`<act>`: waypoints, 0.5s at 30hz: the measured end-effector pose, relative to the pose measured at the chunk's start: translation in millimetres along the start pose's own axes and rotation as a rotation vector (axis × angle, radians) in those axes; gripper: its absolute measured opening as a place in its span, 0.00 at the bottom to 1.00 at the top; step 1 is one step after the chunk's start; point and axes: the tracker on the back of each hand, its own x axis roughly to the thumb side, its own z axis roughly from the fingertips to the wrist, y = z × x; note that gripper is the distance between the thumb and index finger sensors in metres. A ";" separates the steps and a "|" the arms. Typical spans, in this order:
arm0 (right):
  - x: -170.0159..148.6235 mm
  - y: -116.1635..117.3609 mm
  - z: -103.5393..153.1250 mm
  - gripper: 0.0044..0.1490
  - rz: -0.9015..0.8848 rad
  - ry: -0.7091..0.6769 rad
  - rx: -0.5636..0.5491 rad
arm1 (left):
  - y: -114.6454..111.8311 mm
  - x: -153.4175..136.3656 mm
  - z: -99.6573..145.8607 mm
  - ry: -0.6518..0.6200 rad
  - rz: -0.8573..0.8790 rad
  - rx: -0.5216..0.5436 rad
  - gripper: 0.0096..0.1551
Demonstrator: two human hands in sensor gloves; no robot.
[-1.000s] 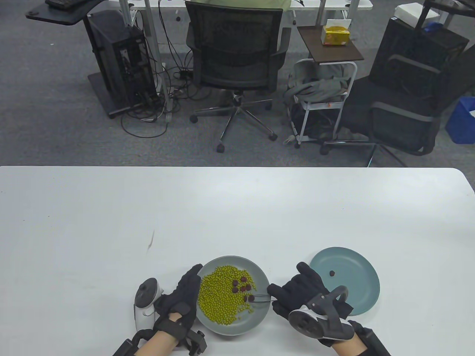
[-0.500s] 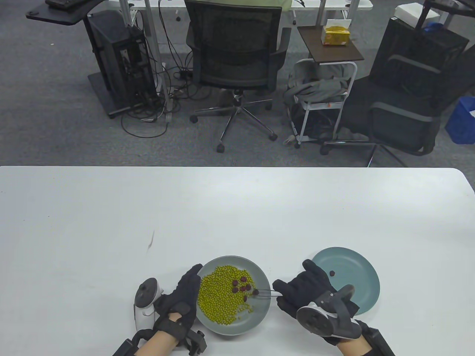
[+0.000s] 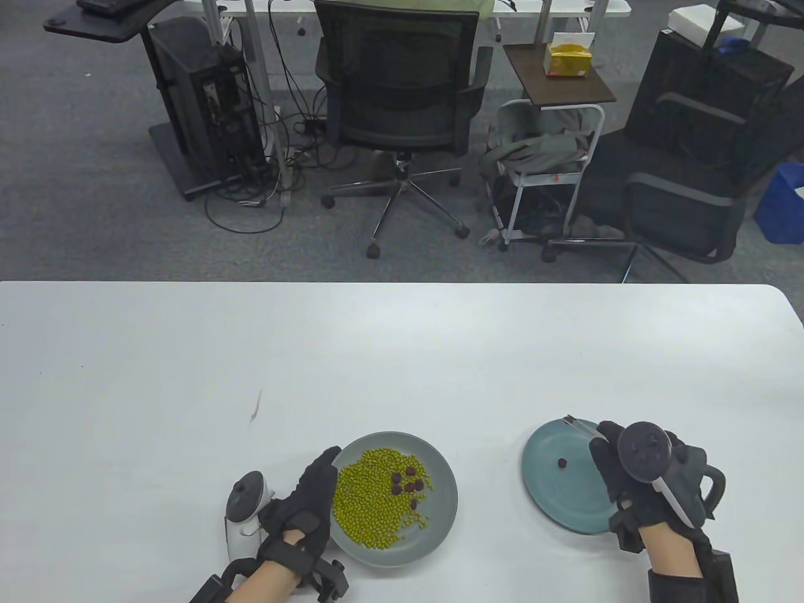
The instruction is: Pick cranberries with tweezers into plate
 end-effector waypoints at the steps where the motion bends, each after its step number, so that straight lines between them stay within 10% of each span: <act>1: -3.9 7.9 -4.1 0.29 0.014 0.008 0.049 | -0.2 0.2 0.2 -0.001 0.002 0.000 0.36; 15: -13.9 37.5 -17.7 0.31 0.079 0.059 0.231 | 1.1 0.4 0.6 -0.004 -0.015 0.000 0.36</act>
